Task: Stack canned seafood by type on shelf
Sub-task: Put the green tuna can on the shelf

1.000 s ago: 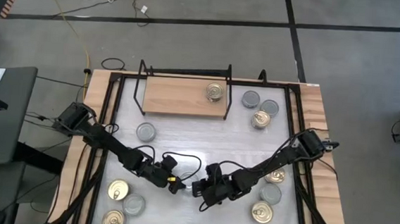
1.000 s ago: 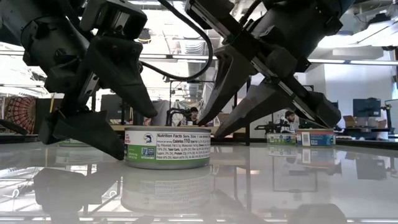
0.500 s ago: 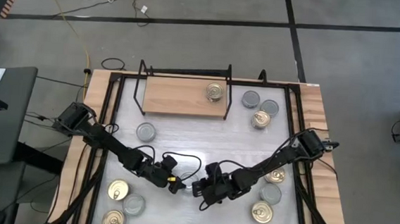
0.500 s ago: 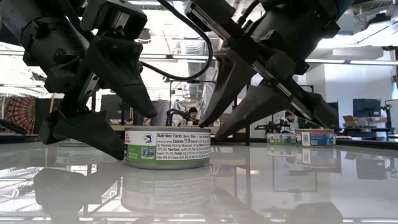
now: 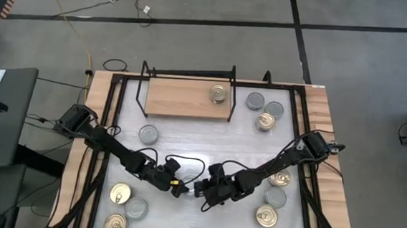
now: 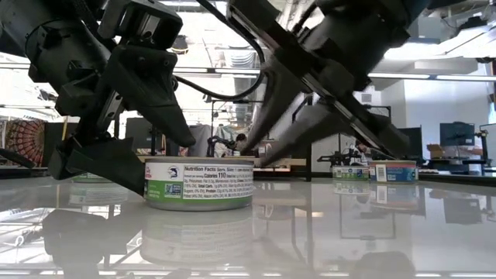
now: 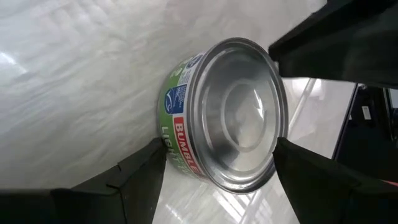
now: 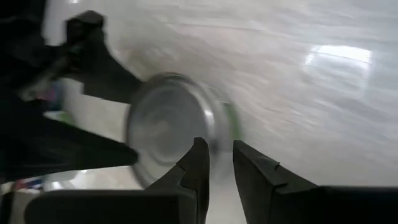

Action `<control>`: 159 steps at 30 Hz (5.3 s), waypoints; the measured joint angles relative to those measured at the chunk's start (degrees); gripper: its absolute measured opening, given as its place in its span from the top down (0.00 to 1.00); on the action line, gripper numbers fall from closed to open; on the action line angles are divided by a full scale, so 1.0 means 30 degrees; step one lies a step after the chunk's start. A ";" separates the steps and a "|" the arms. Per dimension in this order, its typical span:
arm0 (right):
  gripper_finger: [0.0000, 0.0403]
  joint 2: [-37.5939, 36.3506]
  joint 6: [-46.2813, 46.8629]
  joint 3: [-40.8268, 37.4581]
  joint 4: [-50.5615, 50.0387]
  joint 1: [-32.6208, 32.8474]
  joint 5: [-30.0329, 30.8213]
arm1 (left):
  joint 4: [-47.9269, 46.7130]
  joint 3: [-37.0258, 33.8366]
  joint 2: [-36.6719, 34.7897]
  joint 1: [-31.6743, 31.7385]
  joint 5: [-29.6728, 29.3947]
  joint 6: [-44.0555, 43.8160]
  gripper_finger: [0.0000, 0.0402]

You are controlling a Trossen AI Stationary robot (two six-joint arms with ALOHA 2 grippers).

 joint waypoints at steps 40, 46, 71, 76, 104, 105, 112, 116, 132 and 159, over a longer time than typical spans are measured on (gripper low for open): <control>0.87 0.1035 0.1069 0.0062 0.1508 -0.0044 -0.0458 | -0.0291 -0.0015 0.0000 0.0087 0.0285 -0.0257 0.29; 0.88 0.1058 0.1466 0.0070 0.1239 0.0113 -0.0487 | -0.0284 0.0007 0.0000 0.0102 0.0504 -0.0514 0.29; 0.93 0.1080 0.1360 0.0048 0.0804 0.0211 -0.0509 | 0.0831 0.0000 0.0026 0.0043 0.3450 -0.5121 0.29; 0.93 0.1107 0.1345 0.0019 0.0739 0.0211 -0.0512 | 0.2114 0.0000 0.0059 0.0117 0.2979 -0.4744 0.29; 0.93 0.1064 -0.0459 -0.0003 0.1909 -0.0194 -0.0101 | 0.2217 -0.0007 0.0325 0.1049 0.2419 -0.4252 0.63; 0.93 0.1044 -0.0595 -0.0003 0.1927 -0.0215 -0.0104 | 0.2224 -0.0007 0.0315 0.1049 0.2419 -0.4179 0.66; 0.90 0.0510 -0.2027 -0.0003 0.1305 -0.0313 -0.0138 | 0.2247 -0.0007 0.0306 0.1249 0.2352 -0.3121 0.70; 0.86 -0.0306 -0.2971 -0.0003 0.0317 -0.0443 -0.0270 | 0.2404 0.0000 0.0321 0.1348 0.2280 -0.2887 0.70; 0.64 -0.6279 -1.0155 0.0033 -0.9980 -0.0328 -0.1580 | 0.3449 -0.0007 0.0342 0.2333 -0.0620 -0.4170 0.69; 0.67 -0.9637 -0.7469 -0.8546 -0.3052 -0.1668 -0.4094 | -0.4370 0.4703 -0.4524 1.2984 0.1151 0.4516 0.69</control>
